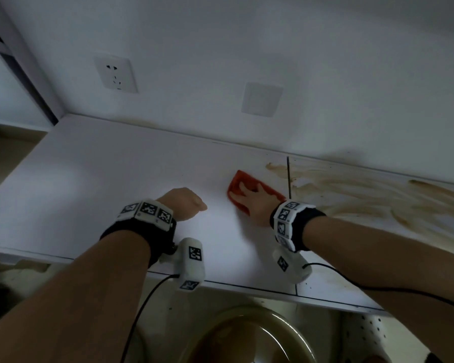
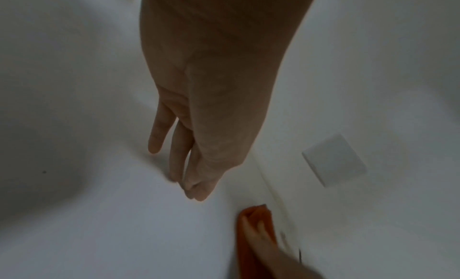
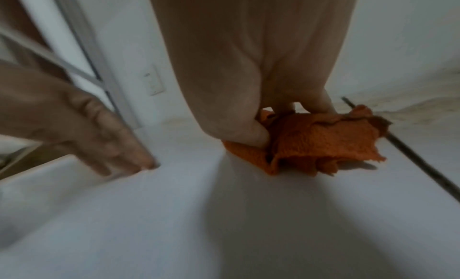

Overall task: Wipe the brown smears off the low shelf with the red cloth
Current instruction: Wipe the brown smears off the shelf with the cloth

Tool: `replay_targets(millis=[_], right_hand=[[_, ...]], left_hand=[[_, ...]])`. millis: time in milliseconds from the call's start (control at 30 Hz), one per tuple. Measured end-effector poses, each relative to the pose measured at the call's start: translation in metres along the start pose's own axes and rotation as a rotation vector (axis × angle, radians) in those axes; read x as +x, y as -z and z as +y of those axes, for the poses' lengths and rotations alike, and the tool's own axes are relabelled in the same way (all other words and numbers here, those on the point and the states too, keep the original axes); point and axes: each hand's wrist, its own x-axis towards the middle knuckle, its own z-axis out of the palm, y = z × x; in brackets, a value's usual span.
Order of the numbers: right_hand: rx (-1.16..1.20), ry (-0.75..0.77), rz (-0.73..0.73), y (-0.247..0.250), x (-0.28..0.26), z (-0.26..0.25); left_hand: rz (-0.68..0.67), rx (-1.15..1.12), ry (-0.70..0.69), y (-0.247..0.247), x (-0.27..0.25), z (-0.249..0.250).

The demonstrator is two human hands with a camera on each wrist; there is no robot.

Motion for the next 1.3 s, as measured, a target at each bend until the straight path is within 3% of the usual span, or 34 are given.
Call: replay_targets(millis=[167,367,667,967,1133,1300], right_hand=[[-0.087,0.177,-0.004,0.010,0.006,-0.051],[-0.172,0.281,-0.001,0.028,0.040,-0.105],[-0.040,0.132,0.056,0.057,0.073,-0.103],[0.025,-0.170,0.068,0.037,0.036,-0.010],[0.061,-0.070,0.040,0.012,0.007,-0.024],[0.004,0.101,-0.009,0.016,0.022,-0.061]], left_hand=[[0.250,-0.049,0.231,0.015,-0.016,-0.041],[0.342,-0.062,0.390,0.010,-0.022,-0.079],[0.307,0.004,0.405,0.002,-0.016,-0.082],[0.280,-0.008,0.372,0.006,-0.015,-0.064],[0.271,-0.010,0.321,0.004,-0.014,-0.050],[0.288,-0.050,0.291,-0.001,-0.011,-0.032]])
